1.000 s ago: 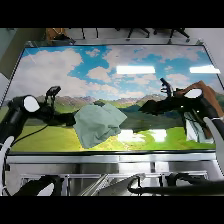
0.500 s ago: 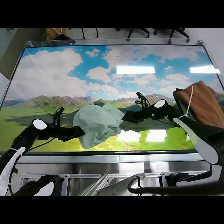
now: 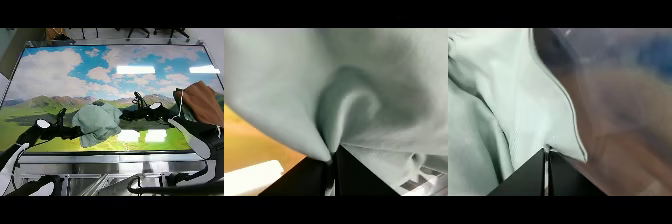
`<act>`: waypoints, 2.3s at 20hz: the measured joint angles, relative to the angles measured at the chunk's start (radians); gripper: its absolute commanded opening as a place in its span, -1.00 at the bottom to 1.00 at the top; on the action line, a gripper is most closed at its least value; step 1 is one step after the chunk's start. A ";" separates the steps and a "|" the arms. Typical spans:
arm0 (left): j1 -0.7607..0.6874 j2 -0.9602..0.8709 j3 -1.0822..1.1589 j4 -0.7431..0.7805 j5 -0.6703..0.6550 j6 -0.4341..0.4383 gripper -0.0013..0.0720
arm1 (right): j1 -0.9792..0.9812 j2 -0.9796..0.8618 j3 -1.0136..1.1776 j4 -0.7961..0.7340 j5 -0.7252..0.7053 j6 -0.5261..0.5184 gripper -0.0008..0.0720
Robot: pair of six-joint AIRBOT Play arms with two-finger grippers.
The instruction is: Fold the shirts.
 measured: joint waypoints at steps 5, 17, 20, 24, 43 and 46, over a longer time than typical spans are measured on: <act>0.040 0.176 0.218 -0.016 -0.166 0.001 -0.93 | -0.092 0.143 0.130 0.039 0.075 -0.041 -0.94; 0.049 0.465 0.840 -0.014 -0.389 -0.082 -0.93 | -0.315 0.679 0.494 -0.031 0.196 -0.058 -0.94; 0.029 0.454 0.896 0.037 -0.406 -0.100 -0.93 | -0.320 0.741 0.505 -0.145 0.212 -0.014 -0.94; -0.020 0.344 0.864 0.085 -0.407 -0.109 -0.93 | -0.322 0.707 0.480 -0.295 0.284 0.080 -0.94; 0.034 -0.114 0.489 0.158 -0.495 -0.097 0.96 | -0.427 0.166 0.228 -0.393 0.414 0.171 0.32; 0.085 0.053 0.238 0.158 -0.485 -0.089 0.96 | -0.445 0.179 0.177 -0.393 0.442 0.178 0.47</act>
